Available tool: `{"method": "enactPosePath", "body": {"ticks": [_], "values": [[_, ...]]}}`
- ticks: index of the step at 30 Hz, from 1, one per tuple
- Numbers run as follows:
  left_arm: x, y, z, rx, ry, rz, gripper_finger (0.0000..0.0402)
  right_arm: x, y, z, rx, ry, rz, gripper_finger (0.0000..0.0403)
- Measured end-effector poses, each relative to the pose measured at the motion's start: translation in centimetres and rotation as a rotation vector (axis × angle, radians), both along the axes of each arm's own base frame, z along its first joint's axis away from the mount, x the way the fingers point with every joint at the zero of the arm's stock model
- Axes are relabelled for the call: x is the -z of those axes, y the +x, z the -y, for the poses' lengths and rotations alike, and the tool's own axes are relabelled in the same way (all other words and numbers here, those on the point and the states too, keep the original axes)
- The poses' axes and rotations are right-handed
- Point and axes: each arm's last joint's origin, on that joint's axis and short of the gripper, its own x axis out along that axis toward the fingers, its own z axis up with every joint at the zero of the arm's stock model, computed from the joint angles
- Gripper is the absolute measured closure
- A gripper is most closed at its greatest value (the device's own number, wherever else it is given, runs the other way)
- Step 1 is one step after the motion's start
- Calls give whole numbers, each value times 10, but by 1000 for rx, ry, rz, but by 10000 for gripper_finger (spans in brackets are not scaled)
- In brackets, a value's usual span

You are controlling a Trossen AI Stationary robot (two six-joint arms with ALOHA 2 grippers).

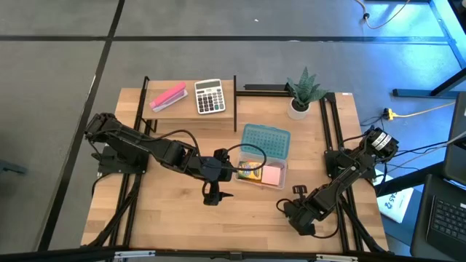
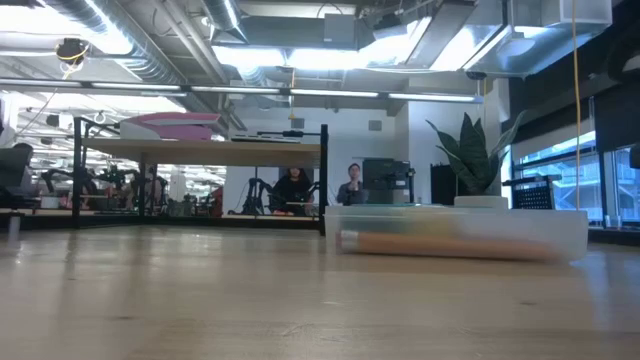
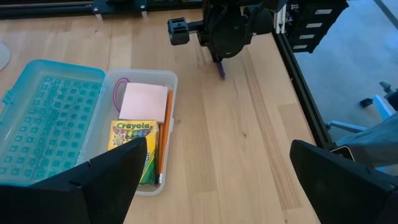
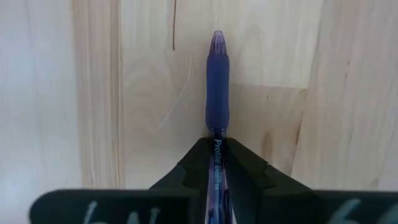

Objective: Pack school essentials
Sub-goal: Put the pen into the supply box

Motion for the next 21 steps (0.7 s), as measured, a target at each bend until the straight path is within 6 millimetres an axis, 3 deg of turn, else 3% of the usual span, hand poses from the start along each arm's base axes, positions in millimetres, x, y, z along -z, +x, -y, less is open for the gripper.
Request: {"method": "enactPosePath", "body": {"ticks": [15, 21], "values": [[0, 0, 0, 5, 6, 0, 12, -24, -1, 4, 101, 82, 56, 354], [0, 0, 0, 4, 6, 0, 12, -40, 4, 16, 180, 124, 87, 354]]}}
